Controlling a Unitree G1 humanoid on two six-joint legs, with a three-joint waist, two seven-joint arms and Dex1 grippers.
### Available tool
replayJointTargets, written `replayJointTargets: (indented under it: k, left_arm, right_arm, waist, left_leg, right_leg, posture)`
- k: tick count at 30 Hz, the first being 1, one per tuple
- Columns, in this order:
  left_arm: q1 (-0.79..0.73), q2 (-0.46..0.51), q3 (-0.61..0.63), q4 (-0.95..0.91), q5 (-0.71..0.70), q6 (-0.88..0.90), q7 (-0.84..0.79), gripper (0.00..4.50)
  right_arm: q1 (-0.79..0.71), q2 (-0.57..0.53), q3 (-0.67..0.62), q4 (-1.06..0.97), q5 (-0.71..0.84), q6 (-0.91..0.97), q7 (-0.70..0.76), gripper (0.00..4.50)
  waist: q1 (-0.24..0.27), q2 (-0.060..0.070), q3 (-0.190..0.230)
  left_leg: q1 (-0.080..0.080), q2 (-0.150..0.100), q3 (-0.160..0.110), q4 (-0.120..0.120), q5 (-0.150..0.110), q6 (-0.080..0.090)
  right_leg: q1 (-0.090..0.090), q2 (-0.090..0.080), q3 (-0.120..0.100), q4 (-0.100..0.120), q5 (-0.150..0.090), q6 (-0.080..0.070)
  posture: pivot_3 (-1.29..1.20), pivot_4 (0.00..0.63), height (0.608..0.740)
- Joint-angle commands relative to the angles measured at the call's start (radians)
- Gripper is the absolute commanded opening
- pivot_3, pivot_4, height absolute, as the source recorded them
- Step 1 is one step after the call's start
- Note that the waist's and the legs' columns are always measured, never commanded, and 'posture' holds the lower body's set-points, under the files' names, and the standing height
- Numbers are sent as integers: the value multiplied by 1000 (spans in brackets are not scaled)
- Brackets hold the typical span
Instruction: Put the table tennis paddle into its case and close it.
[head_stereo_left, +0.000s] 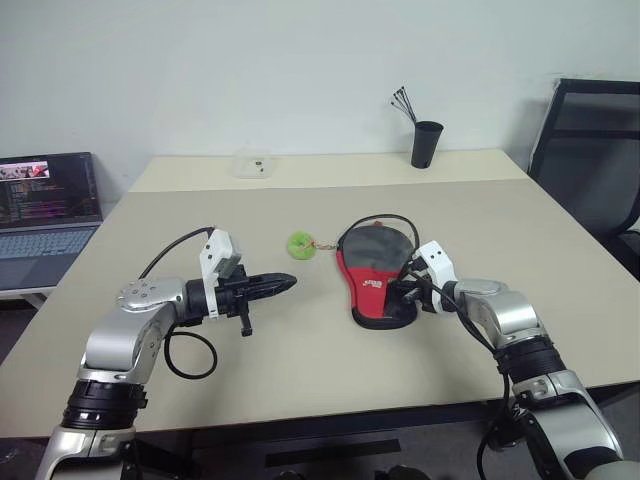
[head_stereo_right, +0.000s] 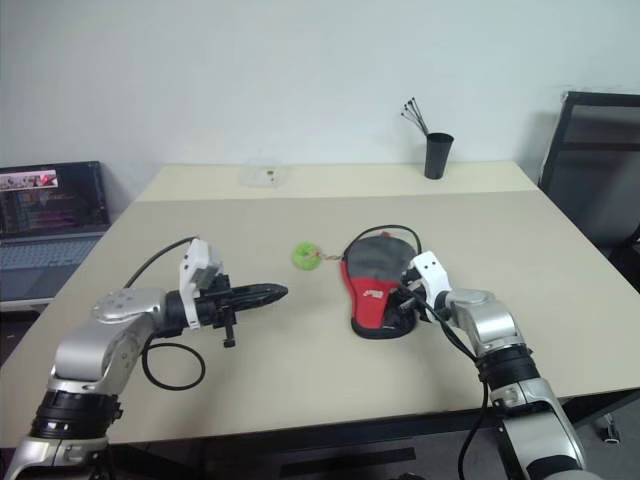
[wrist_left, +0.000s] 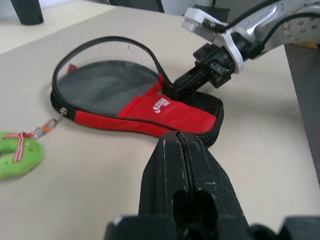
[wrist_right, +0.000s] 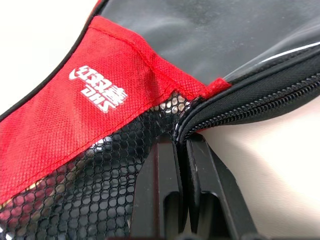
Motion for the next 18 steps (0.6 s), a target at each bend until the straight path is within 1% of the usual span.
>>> replayJointTargets:
  k: [1, 8, 14, 18]
  left_arm:
    - [26, 34, 32, -70, -45, 15, -23, 0]
    - [79, 67, 31, -108, -68, 26, -51, 0]
    - [133, 89, 23, -157, -88, 36, -81, 0]
    - [159, 107, 23, -175, -100, 45, -99, 0]
  right_arm:
    - [-17, 33, 33, -111, 47, 44, 51, 5]
    - [23, 48, 46, -218, 66, 121, 47, 5]
    - [122, 8, 45, -385, 106, 235, 34, 5]
    - [251, -33, 15, -574, 164, 362, 8, 5]
  waist:
    - [0, 0, 0]
    - [4, 0, 0]
    - [7, 0, 0]
    - [9, 0, 0]
  left_leg:
    - [0, 0, 0, 0, 0, -1]
    - [-1, 0, 0, 0, -1, -2]
    - [-2, 0, 0, 0, -3, -4]
    - [-2, 0, -1, 0, -4, -5]
  right_leg:
    - [0, 0, 0, 0, 0, 0]
    - [-1, 2, 0, 0, -1, -1]
    - [-1, 1, 0, -3, -1, -1]
    - [-1, -1, -1, -4, -2, -2]
  posture:
    - [0, 150, 740]
    - [0, 150, 740]
    - [0, 150, 740]
    - [0, 150, 740]
